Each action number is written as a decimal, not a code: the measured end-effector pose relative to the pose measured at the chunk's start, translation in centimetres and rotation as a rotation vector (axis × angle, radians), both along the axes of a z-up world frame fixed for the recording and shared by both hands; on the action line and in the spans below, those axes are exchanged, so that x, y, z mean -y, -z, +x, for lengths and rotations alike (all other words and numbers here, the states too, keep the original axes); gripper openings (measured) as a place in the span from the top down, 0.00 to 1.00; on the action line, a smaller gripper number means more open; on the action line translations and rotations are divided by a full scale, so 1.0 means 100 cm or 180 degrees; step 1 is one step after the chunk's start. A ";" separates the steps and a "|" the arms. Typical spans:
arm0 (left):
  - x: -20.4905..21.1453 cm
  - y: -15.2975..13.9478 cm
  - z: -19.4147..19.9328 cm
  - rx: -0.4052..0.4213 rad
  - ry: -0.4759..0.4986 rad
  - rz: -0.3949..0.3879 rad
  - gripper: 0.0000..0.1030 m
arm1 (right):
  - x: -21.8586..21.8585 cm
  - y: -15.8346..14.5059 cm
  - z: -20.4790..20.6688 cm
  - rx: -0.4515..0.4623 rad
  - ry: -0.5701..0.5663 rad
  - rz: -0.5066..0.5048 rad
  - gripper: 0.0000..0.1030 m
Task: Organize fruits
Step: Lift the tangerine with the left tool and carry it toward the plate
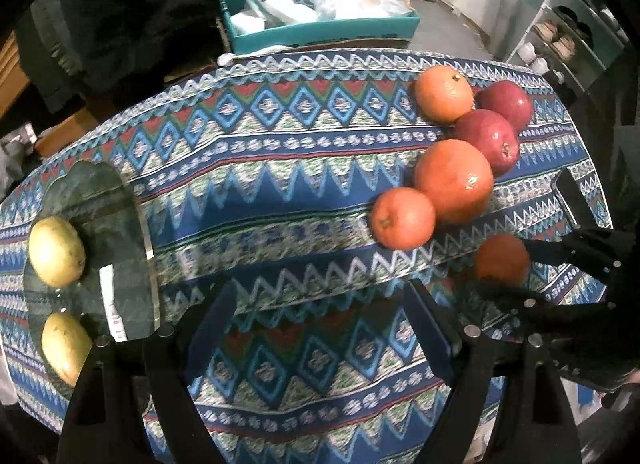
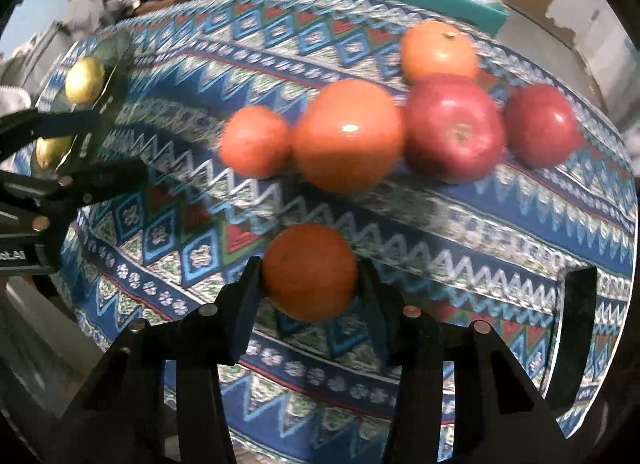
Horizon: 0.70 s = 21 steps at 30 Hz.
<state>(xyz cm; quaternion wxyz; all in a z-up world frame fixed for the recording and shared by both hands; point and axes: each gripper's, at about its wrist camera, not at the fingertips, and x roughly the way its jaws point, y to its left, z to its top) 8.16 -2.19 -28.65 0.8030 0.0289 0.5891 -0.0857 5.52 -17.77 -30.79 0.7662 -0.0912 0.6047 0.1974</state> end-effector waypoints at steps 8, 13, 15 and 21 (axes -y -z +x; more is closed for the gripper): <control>0.030 0.013 0.020 -0.0015 0.0113 0.0049 0.17 | 0.050 -0.009 0.003 0.0126 0.0383 0.0040 0.55; 0.041 0.023 0.030 -0.0095 0.0106 0.0009 0.17 | 0.078 -0.013 0.010 0.0185 0.0576 0.0050 0.55; 0.046 0.027 0.033 -0.0111 0.0113 0.0016 0.17 | 0.087 -0.015 0.010 0.0200 0.0629 0.0060 0.55; 0.059 0.036 0.039 -0.0134 0.0169 0.0046 0.17 | 0.111 -0.016 0.015 0.0192 0.0803 0.0148 0.55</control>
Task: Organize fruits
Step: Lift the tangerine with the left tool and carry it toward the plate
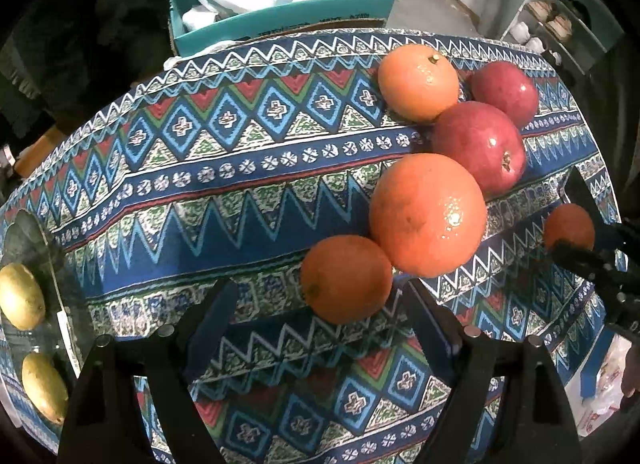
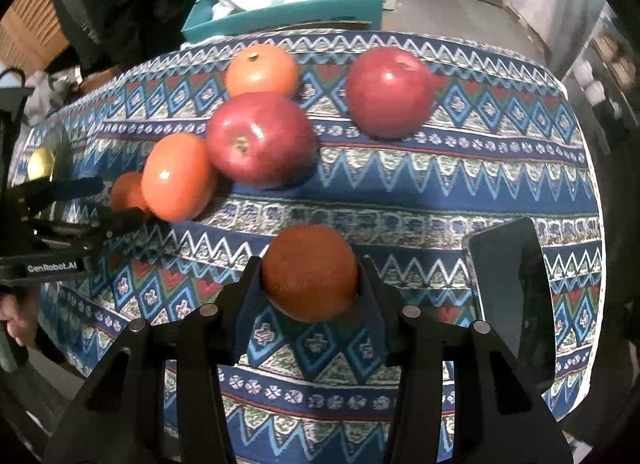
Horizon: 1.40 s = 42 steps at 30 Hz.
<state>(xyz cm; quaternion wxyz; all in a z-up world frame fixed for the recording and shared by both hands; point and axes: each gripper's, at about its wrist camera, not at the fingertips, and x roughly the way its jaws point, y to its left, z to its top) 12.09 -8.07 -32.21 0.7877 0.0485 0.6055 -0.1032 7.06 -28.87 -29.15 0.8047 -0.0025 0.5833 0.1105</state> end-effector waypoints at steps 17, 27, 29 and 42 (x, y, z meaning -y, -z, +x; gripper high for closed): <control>-0.001 0.011 0.005 -0.0033 0.0031 -0.0192 0.55 | 0.012 -0.006 0.000 0.0044 0.0085 0.0049 0.55; -0.012 -0.017 -0.011 0.0162 0.0041 -0.0239 0.56 | 0.013 -0.019 0.000 0.0155 0.0126 0.0014 0.55; -0.014 -0.026 -0.016 0.0206 0.0047 -0.0246 0.56 | 0.012 -0.024 0.000 0.0199 0.0127 0.0004 0.55; -0.023 -0.100 -0.041 0.0547 0.0026 -0.0437 0.56 | -0.001 -0.076 -0.011 0.0584 0.0105 -0.0047 0.55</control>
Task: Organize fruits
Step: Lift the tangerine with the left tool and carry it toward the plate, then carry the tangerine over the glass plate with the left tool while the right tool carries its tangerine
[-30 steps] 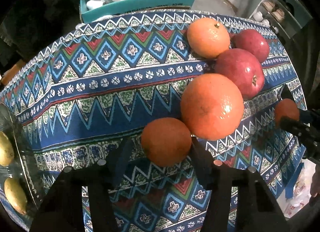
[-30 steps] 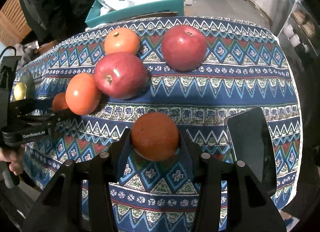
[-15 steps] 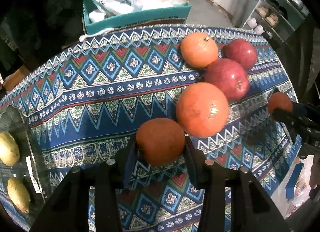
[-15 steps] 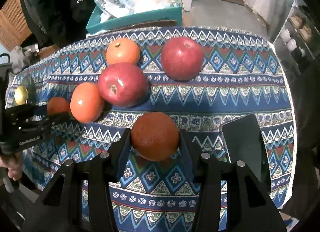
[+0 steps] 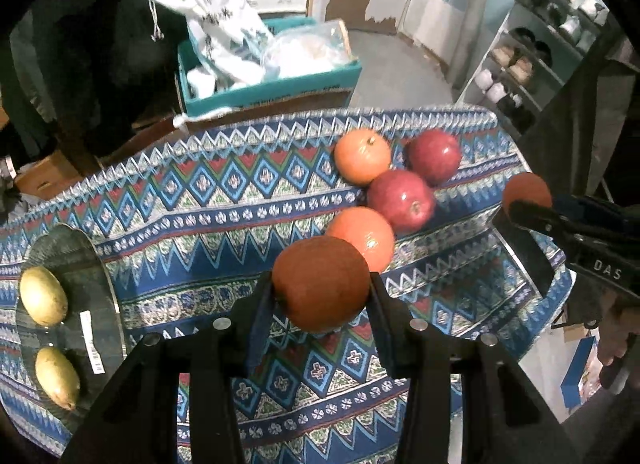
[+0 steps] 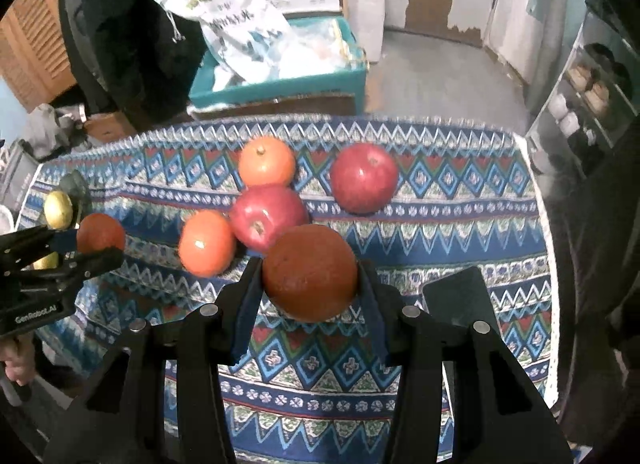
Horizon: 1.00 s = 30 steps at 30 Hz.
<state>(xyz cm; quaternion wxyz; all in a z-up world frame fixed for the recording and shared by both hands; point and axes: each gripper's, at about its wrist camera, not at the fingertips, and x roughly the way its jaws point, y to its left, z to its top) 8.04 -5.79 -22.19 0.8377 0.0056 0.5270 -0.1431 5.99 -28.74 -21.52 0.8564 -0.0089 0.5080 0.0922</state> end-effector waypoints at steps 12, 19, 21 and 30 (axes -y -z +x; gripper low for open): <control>-0.008 -0.059 -0.022 0.0405 0.0000 -0.0115 0.56 | -0.014 -0.066 -0.010 0.0436 -0.0057 0.0062 0.55; -0.013 -0.089 -0.033 0.0602 0.0002 -0.0179 0.56 | -0.023 -0.101 -0.020 0.0633 -0.0106 0.0122 0.55; -0.015 -0.097 -0.037 0.0656 0.0000 -0.0196 0.56 | -0.025 -0.107 -0.023 0.0663 -0.0125 0.0148 0.55; -0.024 -0.126 -0.052 0.0823 0.0006 -0.0319 0.56 | -0.035 -0.137 -0.035 0.0829 -0.0207 0.0265 0.55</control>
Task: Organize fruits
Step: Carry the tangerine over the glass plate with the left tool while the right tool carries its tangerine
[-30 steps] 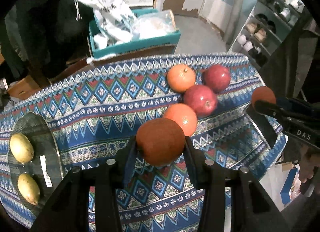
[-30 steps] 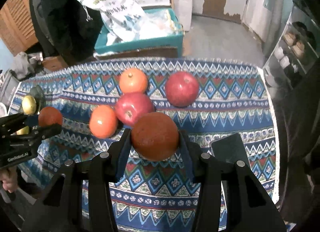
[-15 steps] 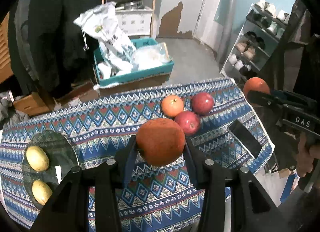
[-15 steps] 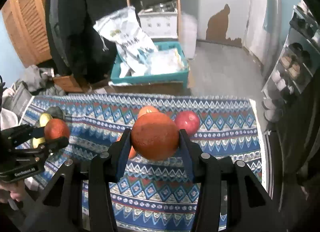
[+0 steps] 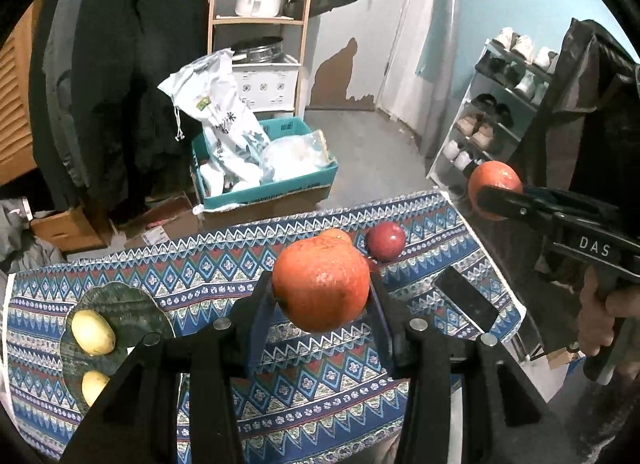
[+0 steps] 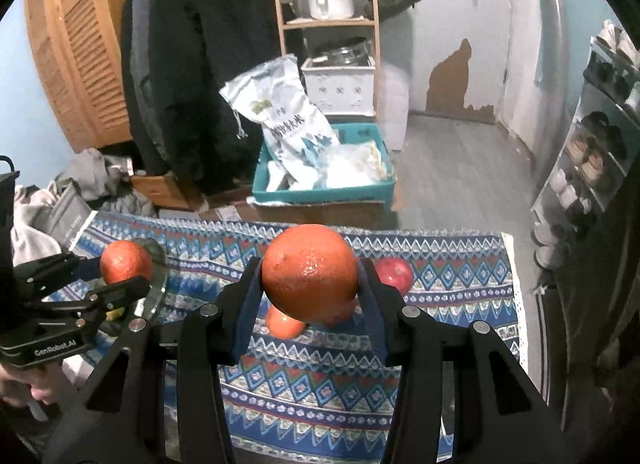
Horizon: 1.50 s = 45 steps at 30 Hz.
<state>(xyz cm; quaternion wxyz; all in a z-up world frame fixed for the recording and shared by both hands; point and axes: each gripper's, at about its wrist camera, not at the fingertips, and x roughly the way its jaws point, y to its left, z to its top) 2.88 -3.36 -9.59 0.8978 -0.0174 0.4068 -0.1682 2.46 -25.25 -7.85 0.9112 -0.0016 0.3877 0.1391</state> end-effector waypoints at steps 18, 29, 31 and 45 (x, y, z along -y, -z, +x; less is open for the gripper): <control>-0.029 -0.012 -0.007 0.0072 -0.0121 -0.0103 0.56 | -0.039 -0.027 -0.005 0.0149 -0.0281 0.0126 0.55; -0.059 -0.008 -0.010 0.0065 -0.0286 -0.0118 0.56 | -0.073 -0.028 0.004 0.0123 -0.0462 0.0174 0.55; -0.065 -0.007 -0.011 0.0066 -0.0326 -0.0114 0.56 | -0.079 -0.029 0.005 0.0119 -0.0494 0.0173 0.55; -0.122 0.007 -0.015 -0.0010 -0.0671 -0.0128 0.56 | -0.151 -0.022 0.015 0.0052 -0.0854 0.0199 0.55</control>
